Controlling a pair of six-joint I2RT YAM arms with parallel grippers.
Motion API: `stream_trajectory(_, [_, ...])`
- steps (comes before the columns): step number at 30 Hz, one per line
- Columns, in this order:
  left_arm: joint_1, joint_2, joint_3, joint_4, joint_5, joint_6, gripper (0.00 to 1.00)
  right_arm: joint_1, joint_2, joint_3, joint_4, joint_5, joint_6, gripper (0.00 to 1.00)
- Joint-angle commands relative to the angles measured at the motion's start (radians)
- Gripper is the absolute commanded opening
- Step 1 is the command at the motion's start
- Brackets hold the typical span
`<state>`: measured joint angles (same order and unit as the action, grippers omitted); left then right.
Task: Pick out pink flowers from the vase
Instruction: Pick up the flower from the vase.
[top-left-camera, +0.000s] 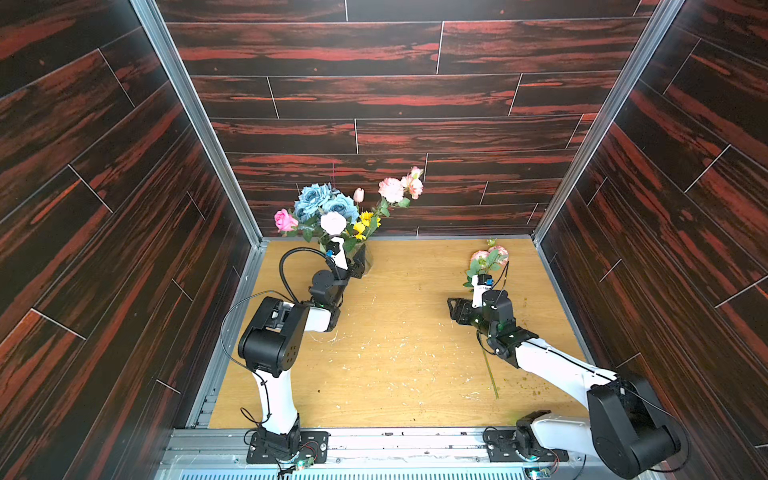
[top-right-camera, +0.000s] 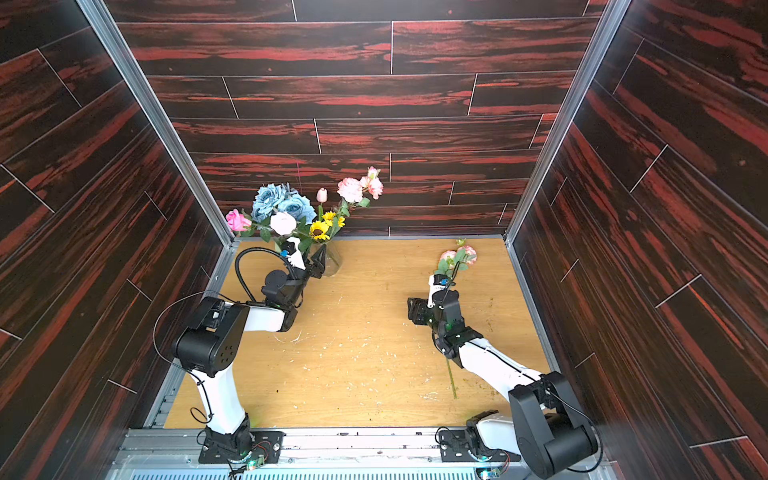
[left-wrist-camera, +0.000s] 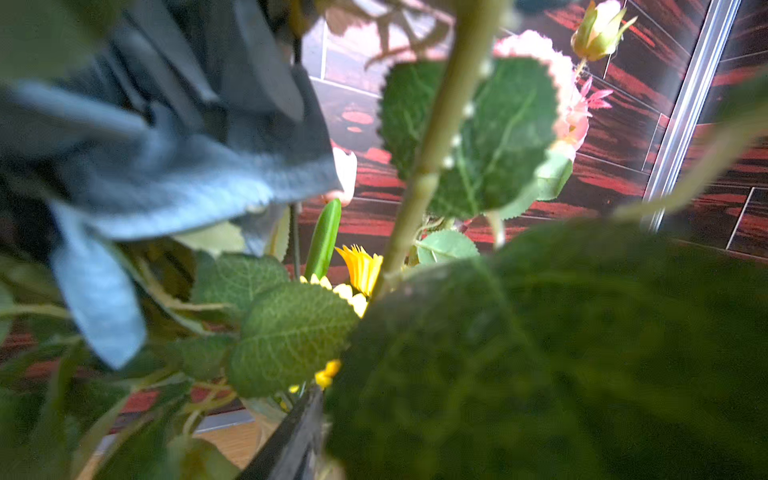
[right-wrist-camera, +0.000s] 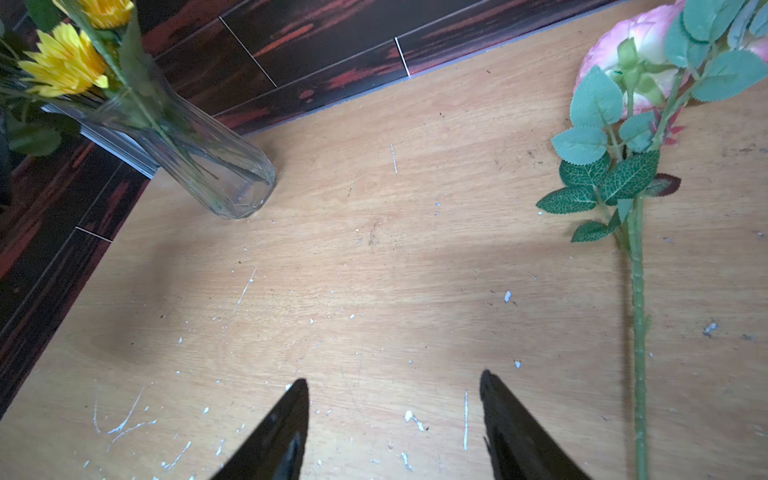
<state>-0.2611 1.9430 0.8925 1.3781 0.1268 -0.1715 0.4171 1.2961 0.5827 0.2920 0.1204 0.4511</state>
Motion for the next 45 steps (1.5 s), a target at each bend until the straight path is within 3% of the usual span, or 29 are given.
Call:
stream_trajectory(1, [0.003, 0.011, 0.032, 0.032, 0.007, 0.019, 0.56, 0.006, 0.016, 0.03, -0.004, 0.005, -0.014, 0.67])
stream_trajectory(9, [0.005, 0.028, 0.083, 0.03, -0.055, 0.041, 0.4, 0.006, 0.02, 0.034, -0.007, 0.004, -0.017, 0.67])
stream_trajectory(14, [0.008, 0.025, 0.109, 0.007, -0.077, 0.052, 0.36, 0.006, 0.018, 0.035, -0.01, 0.001, -0.019, 0.67])
stream_trajectory(23, [0.008, -0.007, 0.122, -0.033, -0.049, 0.033, 0.22, 0.007, 0.013, 0.04, -0.014, -0.014, -0.016, 0.66])
stream_trajectory(31, [0.008, -0.073, 0.141, -0.138, -0.024, 0.081, 0.02, 0.008, 0.002, 0.043, -0.022, -0.024, -0.019, 0.66])
stream_trajectory(40, [0.008, -0.163, 0.154, -0.214, -0.002, 0.107, 0.0, 0.009, 0.008, 0.046, -0.022, -0.028, -0.021, 0.66])
stream_trajectory(45, [0.001, -0.26, 0.191, -0.348, 0.009, 0.166, 0.0, 0.009, 0.007, 0.046, -0.023, -0.029, -0.02, 0.66])
